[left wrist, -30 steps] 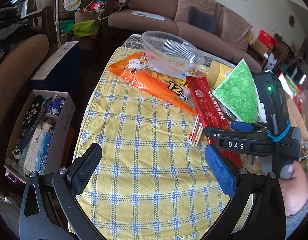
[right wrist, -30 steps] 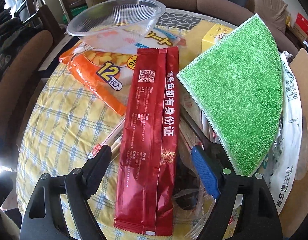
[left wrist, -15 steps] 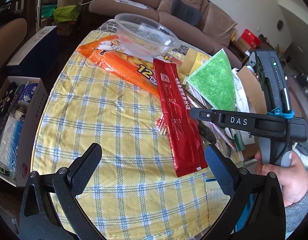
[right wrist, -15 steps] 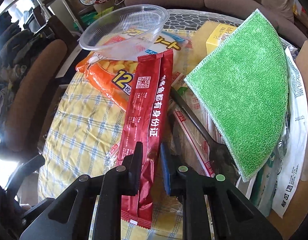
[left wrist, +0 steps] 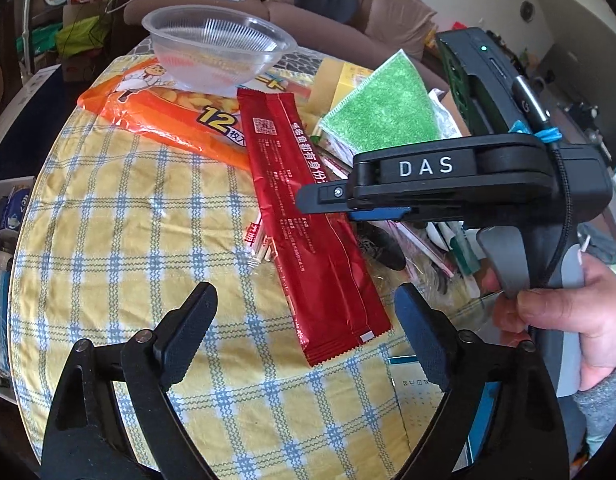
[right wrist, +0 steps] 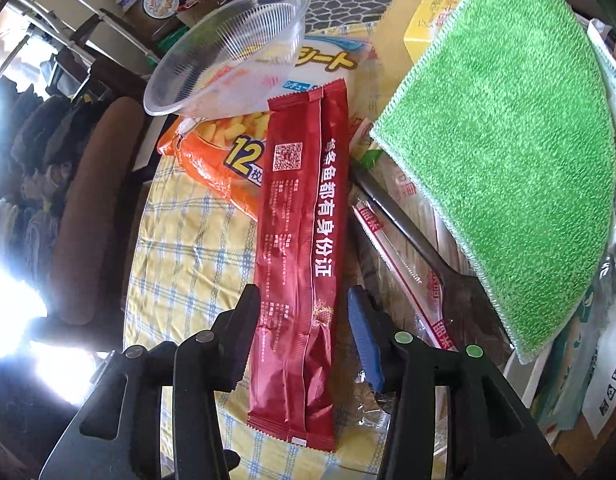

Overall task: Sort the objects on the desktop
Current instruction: 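Grasp the long red snack packet with the left tool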

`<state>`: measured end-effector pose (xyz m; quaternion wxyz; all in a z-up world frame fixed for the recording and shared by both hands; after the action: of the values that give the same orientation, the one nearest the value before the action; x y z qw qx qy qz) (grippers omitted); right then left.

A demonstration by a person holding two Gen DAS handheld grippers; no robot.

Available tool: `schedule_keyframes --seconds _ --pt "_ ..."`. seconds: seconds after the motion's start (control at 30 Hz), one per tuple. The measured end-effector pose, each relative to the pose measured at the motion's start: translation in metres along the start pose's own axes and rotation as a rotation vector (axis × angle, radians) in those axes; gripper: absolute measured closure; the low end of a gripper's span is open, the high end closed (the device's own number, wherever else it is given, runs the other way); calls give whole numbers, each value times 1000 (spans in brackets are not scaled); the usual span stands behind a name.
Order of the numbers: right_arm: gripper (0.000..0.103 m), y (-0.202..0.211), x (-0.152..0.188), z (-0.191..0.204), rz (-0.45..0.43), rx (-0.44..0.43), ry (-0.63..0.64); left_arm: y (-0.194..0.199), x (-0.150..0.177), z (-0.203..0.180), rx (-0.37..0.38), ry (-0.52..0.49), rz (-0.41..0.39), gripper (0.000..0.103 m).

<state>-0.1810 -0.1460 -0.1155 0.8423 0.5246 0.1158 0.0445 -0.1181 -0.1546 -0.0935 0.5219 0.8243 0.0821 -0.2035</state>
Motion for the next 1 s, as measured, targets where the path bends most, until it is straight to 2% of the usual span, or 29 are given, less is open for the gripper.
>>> schedule_keyframes --seconds 0.07,0.13,0.23,0.37,0.47,0.53,0.6,0.7,0.77,0.87,1.0 --pt "56 -5 2 -1 10 -37 -17 -10 2 -3 0 -9 25 14" --pt "56 -9 5 1 28 -95 -39 -21 6 -6 38 4 71 14" --pt "56 -5 9 16 44 -240 -69 -27 10 -11 70 6 96 14" --pt "54 14 6 51 35 -397 -54 -21 11 -10 133 31 100 15" --pt "50 17 6 86 86 -477 -4 -15 15 -3 149 57 101 14" --pt "50 21 5 100 83 -435 43 -4 19 10 131 95 93 14" --pt "48 30 0 102 40 -392 62 10 23 22 122 129 84 14" --pt "44 39 -6 83 -17 -333 27 28 17 37 71 134 33 13" --pt "42 44 -8 66 -51 -270 10 23 6 44 11 120 15 12" --pt "37 49 -5 41 -77 -237 -37 10 -5 47 -152 54 16 12" --pt "35 56 -2 16 -96 -197 -57 -17 -16 29 -269 -67 43 11"
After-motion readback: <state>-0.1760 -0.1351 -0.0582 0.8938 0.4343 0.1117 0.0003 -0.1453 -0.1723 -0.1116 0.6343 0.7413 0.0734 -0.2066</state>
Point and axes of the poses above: each gripper's, at about its wrist camera, not at the fingertips, and y roughly against the way its jaws point, z to its left, x to its underside, the point moved 9 cm from there along -y, roughly the way its jaws point, and after that the axes turned 7 degrees about z, right-handed, at the moved point
